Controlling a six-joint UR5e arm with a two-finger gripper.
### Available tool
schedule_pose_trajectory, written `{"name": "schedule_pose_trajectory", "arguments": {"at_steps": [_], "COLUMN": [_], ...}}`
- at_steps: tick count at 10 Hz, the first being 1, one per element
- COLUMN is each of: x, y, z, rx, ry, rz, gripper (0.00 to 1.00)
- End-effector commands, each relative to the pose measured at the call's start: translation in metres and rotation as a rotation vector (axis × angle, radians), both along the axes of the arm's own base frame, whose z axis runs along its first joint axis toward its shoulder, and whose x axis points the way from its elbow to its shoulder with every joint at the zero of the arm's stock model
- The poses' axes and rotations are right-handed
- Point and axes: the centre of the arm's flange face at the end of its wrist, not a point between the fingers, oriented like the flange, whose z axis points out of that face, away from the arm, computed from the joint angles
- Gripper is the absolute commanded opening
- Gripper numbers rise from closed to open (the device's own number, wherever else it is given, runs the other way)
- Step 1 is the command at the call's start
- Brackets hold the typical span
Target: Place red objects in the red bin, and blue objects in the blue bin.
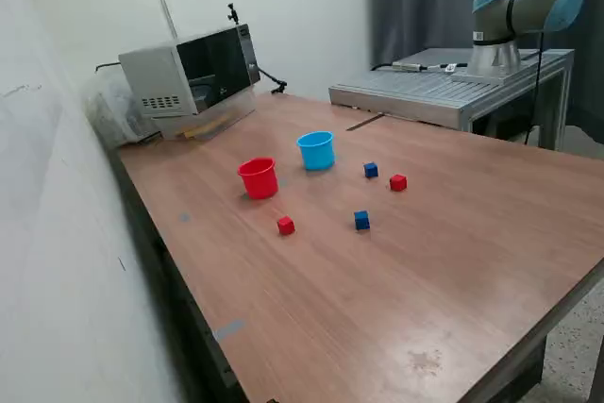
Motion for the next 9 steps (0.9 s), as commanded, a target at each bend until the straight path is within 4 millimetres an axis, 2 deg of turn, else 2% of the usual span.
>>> {"name": "schedule_pose_trajectory", "arguments": {"at_steps": [1, 3, 6, 8, 9], "x": [-0.003, -0.006, -0.019, -0.040, -0.045], "y": [-0.003, -0.004, -0.006, -0.009, -0.009], "z": [0.005, 0.003, 0.011, 0.030, 0.039], "rx": [-0.005, -0.033, -0.047, -0.061, -0.063], "ry": [0.022, 0.017, 0.120, 0.314, 0.353], "rz": [0.015, 0.101, 0.123, 0.125, 0.123], "gripper": [1.00, 1.00, 1.00, 1.00, 1.00]}}
